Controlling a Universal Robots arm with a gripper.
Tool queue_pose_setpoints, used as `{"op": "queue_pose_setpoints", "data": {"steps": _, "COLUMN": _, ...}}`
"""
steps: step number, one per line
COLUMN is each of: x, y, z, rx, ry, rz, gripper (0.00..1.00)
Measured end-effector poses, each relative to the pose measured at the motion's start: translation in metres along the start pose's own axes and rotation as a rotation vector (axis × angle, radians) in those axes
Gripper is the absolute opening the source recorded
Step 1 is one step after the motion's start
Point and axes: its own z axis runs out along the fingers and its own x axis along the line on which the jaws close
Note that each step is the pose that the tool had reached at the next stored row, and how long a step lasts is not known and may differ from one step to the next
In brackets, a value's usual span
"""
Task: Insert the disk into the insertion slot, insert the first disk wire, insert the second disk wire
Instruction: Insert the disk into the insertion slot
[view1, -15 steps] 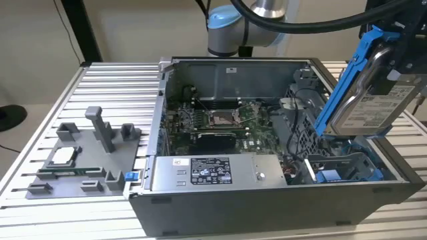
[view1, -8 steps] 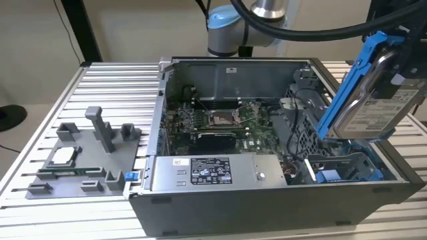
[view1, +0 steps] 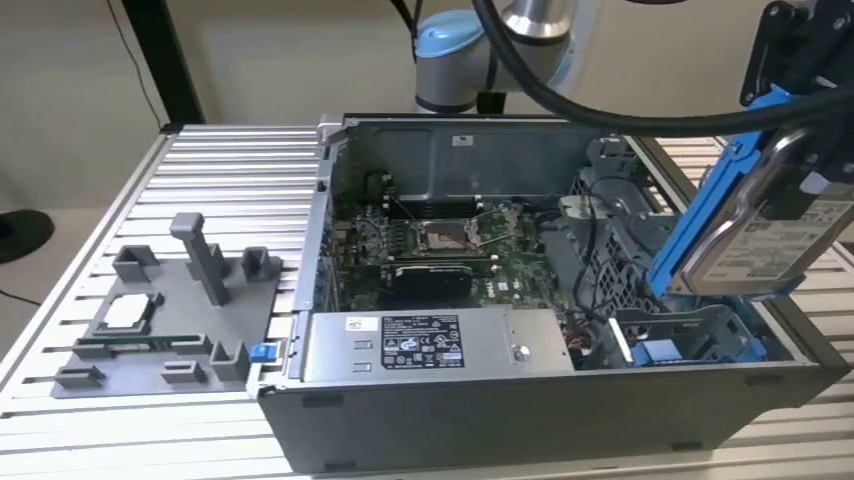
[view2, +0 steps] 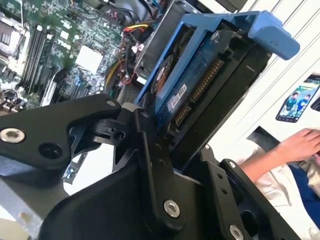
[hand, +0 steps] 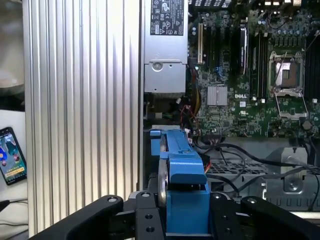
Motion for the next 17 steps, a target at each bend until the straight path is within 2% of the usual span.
{"op": "queue_pose_setpoints", "data": {"steps": 5, "x": 0.0065, "y": -0.0022, "z": 0.0089, "rx": -0.0001, "ry": -0.0028, "rz": 0.005, "gripper": 0.0}}
{"op": "queue_pose_setpoints", "data": {"steps": 12, "x": 0.0066, "y": -0.0028, "z": 0.0208, "rx": -0.0001, "ry": -0.0035, "rz": 0.012, "gripper": 0.0}}
{"op": "queue_pose_setpoints", "data": {"steps": 17, "x": 0.0066, "y": -0.0031, "z": 0.0298, "rx": -0.0002, "ry": -0.0087, "rz": 0.017, "gripper": 0.0}}
